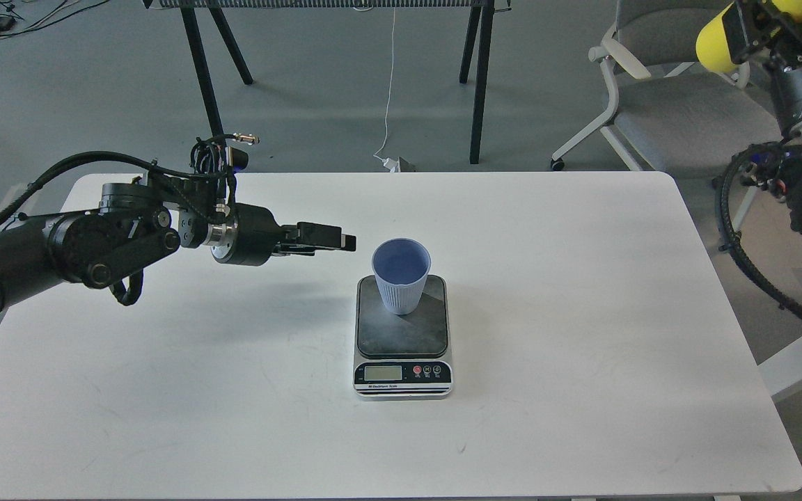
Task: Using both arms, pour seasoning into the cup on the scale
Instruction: 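Raise the yellow bottle away from the cup with the right gripper, then lower the yellow bottle upright onto the table with the right gripper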
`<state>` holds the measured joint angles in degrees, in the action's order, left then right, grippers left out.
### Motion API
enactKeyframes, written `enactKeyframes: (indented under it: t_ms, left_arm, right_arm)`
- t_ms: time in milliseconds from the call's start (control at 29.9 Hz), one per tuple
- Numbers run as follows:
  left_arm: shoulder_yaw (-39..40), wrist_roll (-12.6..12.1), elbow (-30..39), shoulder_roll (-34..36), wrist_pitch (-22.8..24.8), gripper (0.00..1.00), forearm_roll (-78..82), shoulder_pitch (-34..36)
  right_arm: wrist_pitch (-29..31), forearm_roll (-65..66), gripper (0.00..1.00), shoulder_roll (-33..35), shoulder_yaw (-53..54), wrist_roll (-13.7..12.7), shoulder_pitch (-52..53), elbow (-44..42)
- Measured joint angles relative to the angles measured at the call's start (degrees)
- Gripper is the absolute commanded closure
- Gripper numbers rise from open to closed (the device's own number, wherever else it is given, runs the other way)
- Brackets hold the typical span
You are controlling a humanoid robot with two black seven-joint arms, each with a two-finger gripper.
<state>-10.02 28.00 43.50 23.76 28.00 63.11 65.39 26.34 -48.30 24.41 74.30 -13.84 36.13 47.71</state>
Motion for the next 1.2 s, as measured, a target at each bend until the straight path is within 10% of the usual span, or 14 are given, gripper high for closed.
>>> enactKeyframes:
  t_ms: [836,1104,1204]
  left_arm:
    - [0.0,0.0,-0.2,-0.5,0.0,0.00,0.0,-1.2]
    - [0.0,0.0,-0.6,-0.6,0.0,0.00,0.0,-1.3]
    - [0.0,0.0,-0.6,-0.5,0.0,0.00,0.0,-1.3]
  right_arm:
    - [1.7,1.5,0.96,-13.2,-3.7,2.1,-27.4,1.3]
    - [1.7,4.1,0.74,-13.8,-6.7,4.0,-27.2,1.2]
    - [1.7,5.8,0.41,-14.2,-7.0,5.0,-27.2,1.3]
